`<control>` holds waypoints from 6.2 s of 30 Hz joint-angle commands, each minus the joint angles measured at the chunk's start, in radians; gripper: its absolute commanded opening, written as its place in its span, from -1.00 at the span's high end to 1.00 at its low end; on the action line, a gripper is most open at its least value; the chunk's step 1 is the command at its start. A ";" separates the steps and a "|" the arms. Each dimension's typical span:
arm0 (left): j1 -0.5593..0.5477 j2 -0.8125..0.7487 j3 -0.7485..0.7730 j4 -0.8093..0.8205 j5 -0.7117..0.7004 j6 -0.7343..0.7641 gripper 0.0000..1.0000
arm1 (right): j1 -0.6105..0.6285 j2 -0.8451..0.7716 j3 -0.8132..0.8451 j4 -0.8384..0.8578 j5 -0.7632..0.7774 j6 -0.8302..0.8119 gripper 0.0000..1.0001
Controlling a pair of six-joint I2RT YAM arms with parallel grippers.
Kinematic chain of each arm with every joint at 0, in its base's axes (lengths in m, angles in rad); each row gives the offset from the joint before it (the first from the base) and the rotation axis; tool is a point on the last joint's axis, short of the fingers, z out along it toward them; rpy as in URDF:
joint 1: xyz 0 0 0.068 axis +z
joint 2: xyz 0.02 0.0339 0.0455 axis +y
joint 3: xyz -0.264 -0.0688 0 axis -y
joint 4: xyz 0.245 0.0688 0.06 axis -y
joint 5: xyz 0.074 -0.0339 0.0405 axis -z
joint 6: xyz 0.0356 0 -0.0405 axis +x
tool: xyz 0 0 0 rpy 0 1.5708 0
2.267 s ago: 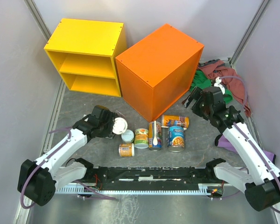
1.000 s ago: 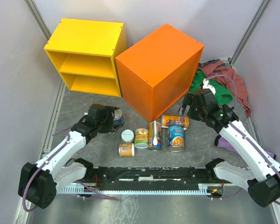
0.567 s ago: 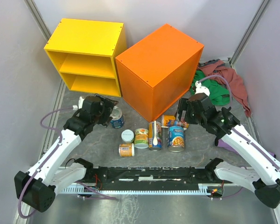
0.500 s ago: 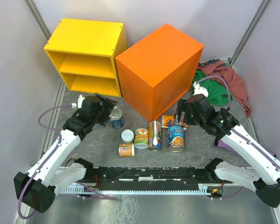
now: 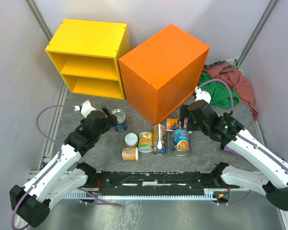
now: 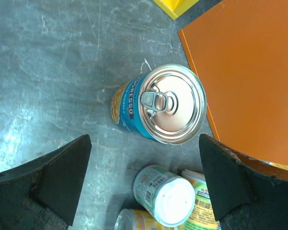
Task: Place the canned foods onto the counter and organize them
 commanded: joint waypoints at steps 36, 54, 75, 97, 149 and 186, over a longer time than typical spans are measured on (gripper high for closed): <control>-0.126 0.201 -0.317 0.814 -0.055 0.573 -1.00 | 0.010 0.049 0.052 0.030 0.062 -0.043 -0.86; -0.132 0.338 -0.402 1.205 -0.162 0.701 -1.00 | 0.010 0.057 0.017 0.075 0.086 -0.046 -0.86; -0.132 0.498 -0.385 1.411 -0.178 0.765 -0.17 | 0.010 0.075 0.027 0.082 0.100 -0.072 -0.86; -0.131 0.261 -0.347 1.296 -0.028 0.878 0.95 | 0.010 0.065 0.030 0.094 0.093 -0.091 -0.86; -0.135 0.443 1.096 0.244 0.265 0.937 0.95 | 0.010 0.052 0.069 0.081 0.112 -0.067 -0.86; -0.121 1.045 1.567 0.351 0.182 0.852 -0.78 | 0.010 -0.009 0.196 -0.036 0.105 -0.135 -0.91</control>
